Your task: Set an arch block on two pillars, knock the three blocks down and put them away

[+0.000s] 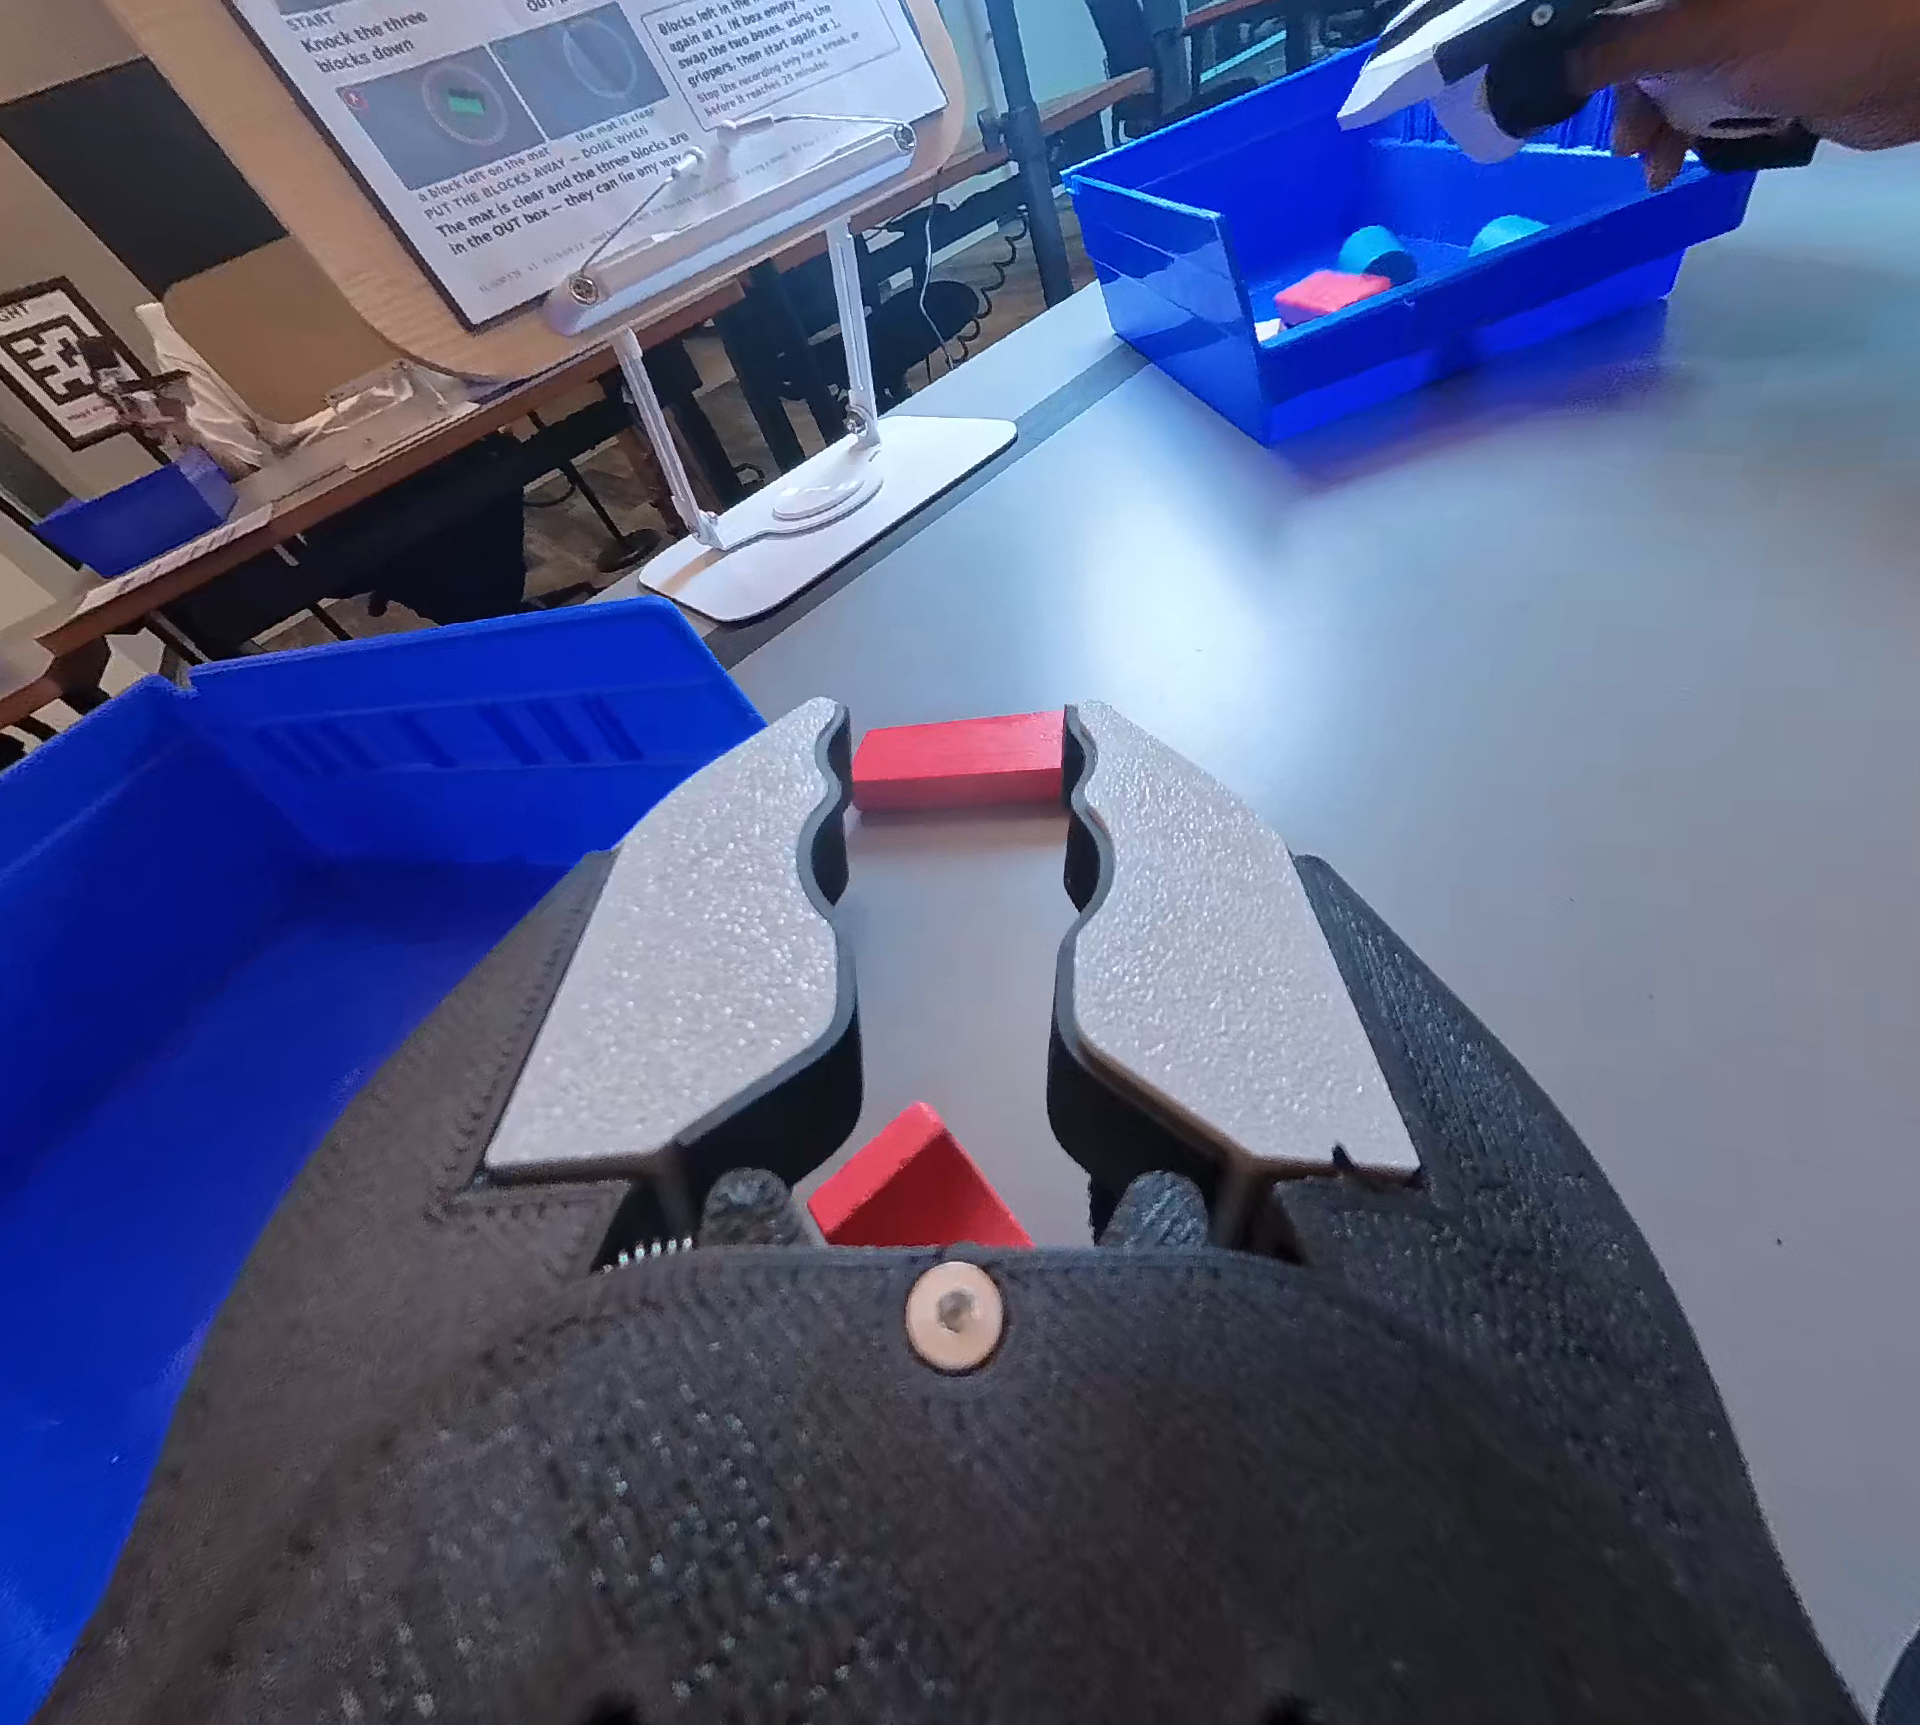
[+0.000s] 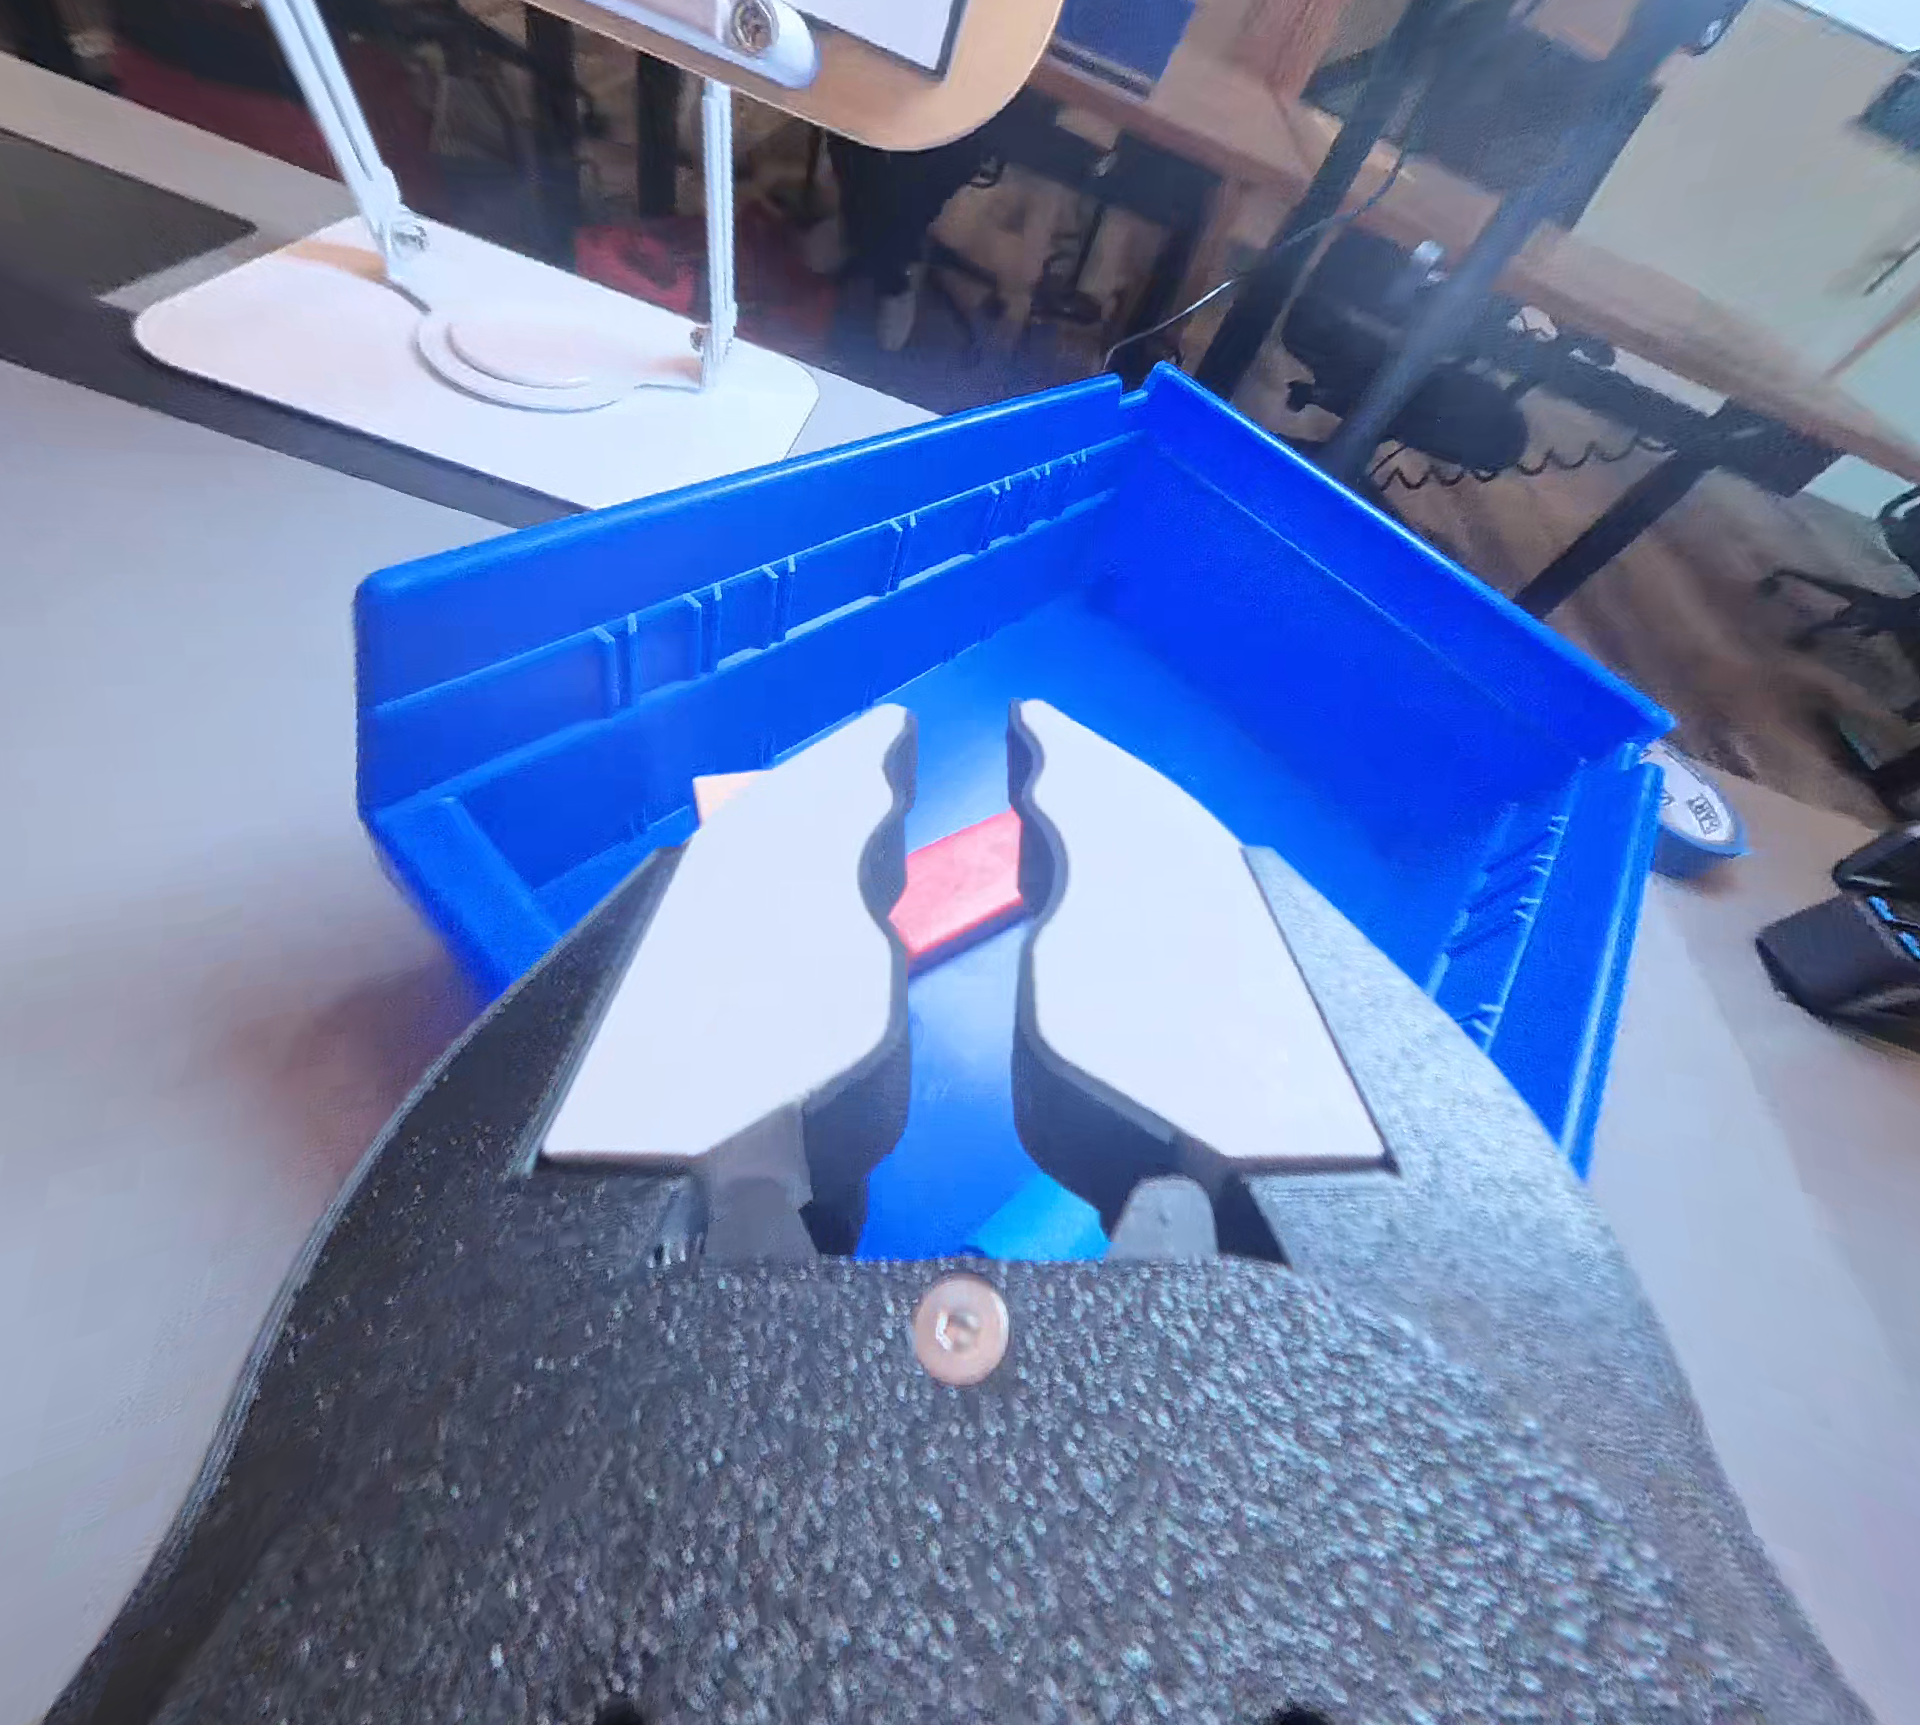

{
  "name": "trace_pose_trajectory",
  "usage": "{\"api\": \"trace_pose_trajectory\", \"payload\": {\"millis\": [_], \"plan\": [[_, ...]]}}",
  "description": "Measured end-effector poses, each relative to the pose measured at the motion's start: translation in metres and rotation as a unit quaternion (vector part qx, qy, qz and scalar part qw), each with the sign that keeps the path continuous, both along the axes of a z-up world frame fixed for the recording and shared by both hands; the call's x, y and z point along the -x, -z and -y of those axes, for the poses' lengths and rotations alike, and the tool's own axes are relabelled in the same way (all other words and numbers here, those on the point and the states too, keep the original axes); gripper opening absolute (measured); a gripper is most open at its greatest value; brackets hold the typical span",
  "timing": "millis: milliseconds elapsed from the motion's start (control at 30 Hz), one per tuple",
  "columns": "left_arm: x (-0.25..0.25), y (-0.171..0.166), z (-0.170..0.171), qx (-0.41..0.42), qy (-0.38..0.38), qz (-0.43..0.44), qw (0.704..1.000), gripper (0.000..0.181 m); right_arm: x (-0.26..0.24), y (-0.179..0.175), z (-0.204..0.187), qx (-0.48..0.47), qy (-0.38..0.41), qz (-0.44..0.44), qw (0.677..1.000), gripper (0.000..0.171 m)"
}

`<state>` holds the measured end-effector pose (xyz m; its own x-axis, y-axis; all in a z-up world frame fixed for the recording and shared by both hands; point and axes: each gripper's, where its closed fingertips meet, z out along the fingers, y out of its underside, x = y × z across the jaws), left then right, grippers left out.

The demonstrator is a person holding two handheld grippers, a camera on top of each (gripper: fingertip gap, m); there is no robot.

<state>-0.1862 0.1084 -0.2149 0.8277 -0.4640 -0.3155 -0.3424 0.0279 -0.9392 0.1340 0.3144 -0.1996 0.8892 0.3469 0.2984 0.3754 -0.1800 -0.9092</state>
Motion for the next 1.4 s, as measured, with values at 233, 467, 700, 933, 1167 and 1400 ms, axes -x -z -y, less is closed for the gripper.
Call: {"api": "trace_pose_trajectory", "payload": {"millis": [233, 467, 700, 933, 1167, 1400], "plan": [[0.004, 0.000, -0.001, 0.004, -0.006, -0.001, 1.000, 0.039, 0.009, -0.012, 0.013, -0.034, -0.016, 0.002, 0.999, 0.014], [0.014, 0.002, -0.003, 0.034, -0.003, -0.027, 0.999, 0.046, 0.026, -0.009, 0.031, -0.058, -0.080, 0.009, 0.995, 0.016], [0.011, 0.023, 0.034, 0.200, 0.156, -0.017, 0.967, 0.069, 0.058, -0.004, 0.061, -0.074, -0.152, 0.047, 0.985, 0.018], [0.043, 0.072, 0.056, 0.312, 0.156, -0.109, 0.931, 0.088, 0.073, 0.011, 0.071, -0.058, -0.187, 0.065, 0.978, 0.018], [0.051, 0.076, 0.051, 0.297, 0.138, -0.143, 0.934, 0.081, 0.088, 0.015, 0.087, -0.063, -0.227, 0.078, 0.969, 0.016], [0.054, 0.097, 0.056, 0.369, 0.125, -0.138, 0.911, 0.049, 0.100, 0.017, 0.100, -0.081, -0.255, 0.117, 0.956, 0.014]]}}
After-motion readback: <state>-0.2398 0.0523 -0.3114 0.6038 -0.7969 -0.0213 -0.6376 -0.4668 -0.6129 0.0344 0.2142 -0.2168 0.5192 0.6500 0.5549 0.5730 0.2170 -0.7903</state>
